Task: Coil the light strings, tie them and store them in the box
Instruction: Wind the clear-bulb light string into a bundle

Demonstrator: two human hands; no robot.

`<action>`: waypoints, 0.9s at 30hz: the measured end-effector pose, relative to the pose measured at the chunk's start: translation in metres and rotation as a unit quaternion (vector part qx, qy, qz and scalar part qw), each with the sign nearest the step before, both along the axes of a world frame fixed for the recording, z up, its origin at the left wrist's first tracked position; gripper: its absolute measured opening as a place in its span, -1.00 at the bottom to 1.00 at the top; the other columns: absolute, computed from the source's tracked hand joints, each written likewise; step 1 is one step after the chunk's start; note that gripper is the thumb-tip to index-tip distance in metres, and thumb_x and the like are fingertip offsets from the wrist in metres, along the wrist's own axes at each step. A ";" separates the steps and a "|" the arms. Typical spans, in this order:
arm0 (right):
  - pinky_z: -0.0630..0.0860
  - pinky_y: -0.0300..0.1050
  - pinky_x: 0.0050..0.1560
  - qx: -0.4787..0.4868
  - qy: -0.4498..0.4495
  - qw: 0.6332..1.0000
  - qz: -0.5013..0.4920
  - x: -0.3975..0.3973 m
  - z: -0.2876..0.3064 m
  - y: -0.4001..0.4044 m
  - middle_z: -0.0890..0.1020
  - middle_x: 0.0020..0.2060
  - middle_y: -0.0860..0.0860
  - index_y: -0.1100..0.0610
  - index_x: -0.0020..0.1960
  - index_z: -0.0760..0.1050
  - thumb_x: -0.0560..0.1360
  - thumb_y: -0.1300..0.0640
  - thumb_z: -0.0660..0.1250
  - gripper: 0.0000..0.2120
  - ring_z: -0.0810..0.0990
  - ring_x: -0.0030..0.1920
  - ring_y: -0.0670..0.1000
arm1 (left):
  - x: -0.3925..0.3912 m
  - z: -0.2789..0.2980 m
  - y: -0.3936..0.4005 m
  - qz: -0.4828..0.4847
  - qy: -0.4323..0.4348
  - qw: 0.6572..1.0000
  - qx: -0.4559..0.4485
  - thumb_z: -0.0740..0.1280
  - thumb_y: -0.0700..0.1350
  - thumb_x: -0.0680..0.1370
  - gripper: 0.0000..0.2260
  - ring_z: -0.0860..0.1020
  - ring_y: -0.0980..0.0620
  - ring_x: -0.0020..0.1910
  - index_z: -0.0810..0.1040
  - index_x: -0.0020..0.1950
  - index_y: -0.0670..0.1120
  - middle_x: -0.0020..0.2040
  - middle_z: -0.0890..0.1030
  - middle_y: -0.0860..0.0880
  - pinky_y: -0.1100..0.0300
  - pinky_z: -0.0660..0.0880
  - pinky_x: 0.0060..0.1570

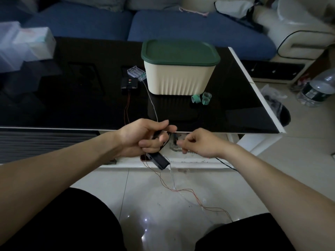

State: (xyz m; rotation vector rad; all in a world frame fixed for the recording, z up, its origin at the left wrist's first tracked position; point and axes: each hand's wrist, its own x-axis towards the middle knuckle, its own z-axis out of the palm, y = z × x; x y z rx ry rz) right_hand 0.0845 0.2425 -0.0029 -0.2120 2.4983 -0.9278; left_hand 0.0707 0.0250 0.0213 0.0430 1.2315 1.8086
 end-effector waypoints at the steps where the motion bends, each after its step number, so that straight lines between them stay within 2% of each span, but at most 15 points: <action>1: 0.27 -0.21 -0.46 0.013 0.005 1.000 0.007 0.001 -0.001 -0.006 0.37 -0.55 -0.07 0.03 -0.29 0.62 0.61 -0.17 0.29 -0.60 0.31 -0.54 -0.10 | 0.000 0.000 0.001 0.003 0.016 1.000 -0.016 0.19 -0.10 0.57 -0.77 0.18 0.18 -0.69 0.49 0.10 -0.21 -0.44 0.45 -0.02 0.32 0.11 -0.64; 6: 0.29 -0.22 -0.43 0.049 -0.007 0.997 0.053 0.014 0.003 -0.037 0.43 -0.57 -0.08 0.06 -0.22 0.61 0.67 -0.13 0.18 -0.57 0.37 -0.53 -0.12 | 0.000 -0.004 0.006 0.068 0.037 0.994 -0.072 0.08 -0.14 0.68 -0.74 0.17 0.14 -0.68 0.49 0.13 -0.26 -0.47 0.43 -0.04 0.30 0.11 -0.62; 7: 0.32 -0.22 -0.40 0.047 -0.002 0.997 0.066 0.017 0.005 -0.043 0.50 -0.53 -0.08 0.09 -0.19 0.60 0.68 -0.08 0.16 -0.59 0.43 -0.49 -0.14 | 0.000 -0.003 0.006 0.077 0.036 0.993 -0.080 0.07 -0.13 0.68 -0.74 0.19 0.12 -0.68 0.49 0.09 -0.25 -0.48 0.44 -0.05 0.29 0.13 -0.61; 9: 0.48 -0.12 -0.20 0.042 0.011 0.995 0.086 0.023 0.010 -0.055 0.65 -0.24 0.03 0.17 -0.02 0.60 0.69 0.02 0.13 -0.66 0.57 -0.25 -0.07 | 0.002 -0.001 0.007 0.084 0.037 0.991 -0.094 0.07 -0.11 0.68 -0.73 0.28 0.05 -0.65 0.46 -0.07 -0.20 -0.50 0.46 -0.08 0.29 0.25 -0.58; 10: 0.53 -0.04 -0.07 0.045 0.013 0.995 0.094 0.026 0.011 -0.060 0.65 -0.12 0.10 0.19 0.06 0.57 0.69 0.07 0.12 -0.70 0.60 -0.12 0.01 | 0.003 0.000 0.007 0.083 0.036 0.991 -0.098 0.06 -0.10 0.68 -0.72 0.33 0.01 -0.63 0.42 -0.15 -0.16 -0.51 0.47 -0.10 0.28 0.33 -0.56; 11: 0.53 0.01 -0.04 0.050 0.016 0.994 0.101 0.028 0.012 -0.064 0.62 -0.08 0.11 0.19 0.08 0.53 0.69 0.11 0.11 -0.74 0.58 -0.07 0.06 | 0.003 0.001 0.007 0.085 0.034 0.991 -0.097 0.06 -0.10 0.68 -0.71 0.37 -0.02 -0.62 0.38 -0.20 -0.13 -0.51 0.48 -0.11 0.27 0.38 -0.54; 13: 0.46 -0.07 -0.15 0.056 0.025 0.991 0.119 0.032 0.014 -0.068 0.52 -0.18 0.03 0.14 -0.04 0.43 0.68 0.18 0.10 -0.82 0.52 -0.14 0.04 | 0.003 0.003 0.007 0.095 0.030 0.991 -0.091 0.05 -0.09 0.68 -0.70 0.42 -0.04 -0.59 0.35 -0.23 -0.11 -0.48 0.51 -0.12 0.22 0.42 -0.51; 16: 0.31 -0.18 -0.30 0.093 0.035 0.985 0.141 0.034 0.015 -0.069 0.39 -0.29 -0.01 0.06 -0.26 0.27 0.67 0.24 0.11 -0.68 0.40 -0.27 -0.01 | 0.002 0.004 0.006 0.122 0.017 0.991 -0.056 0.03 -0.05 0.71 -0.67 0.56 -0.05 -0.49 0.46 -0.11 -0.16 -0.39 0.59 -0.14 0.19 0.49 -0.46; 19: 0.30 -0.13 -0.33 0.086 0.034 0.986 0.135 0.033 0.015 -0.064 0.45 -0.30 0.04 0.06 -0.28 0.30 0.62 0.27 0.16 -0.70 0.41 -0.29 0.00 | 0.001 0.005 0.006 0.137 0.005 0.990 -0.013 -0.02 -0.03 0.72 -0.61 0.68 -0.08 -0.27 0.50 0.11 -0.26 -0.21 0.68 -0.21 0.18 0.62 -0.31; 21: 0.48 -0.01 -0.23 0.081 0.033 0.988 0.131 0.032 0.017 -0.062 0.57 -0.20 0.12 0.09 -0.26 0.36 0.57 0.30 0.19 -0.75 0.53 -0.18 0.09 | 0.001 0.006 0.006 0.134 -0.008 0.991 0.006 -0.02 -0.05 0.72 -0.60 0.70 -0.16 -0.05 0.42 0.28 -0.31 -0.01 0.68 -0.28 0.10 0.66 -0.10; 23: 0.58 0.12 0.00 0.085 0.018 0.986 0.142 0.034 0.022 -0.063 0.63 -0.02 0.15 0.09 -0.21 0.39 0.54 0.33 0.17 -0.78 0.60 -0.01 0.16 | 0.002 0.008 0.006 0.127 -0.021 0.992 0.004 0.01 -0.03 0.70 -0.57 0.65 -0.25 0.09 0.30 0.39 -0.34 0.13 0.63 -0.33 -0.01 0.63 0.04; 27: 0.57 0.19 0.13 0.104 -0.019 0.979 0.174 0.040 0.022 -0.067 0.60 0.06 0.12 0.13 0.01 0.44 0.53 0.34 0.16 -0.84 0.58 0.07 0.14 | 0.003 0.007 0.006 0.095 -0.005 0.993 -0.065 0.04 -0.02 0.66 -0.50 0.61 -0.27 0.17 0.20 0.49 -0.32 0.25 0.56 -0.33 -0.06 0.61 0.06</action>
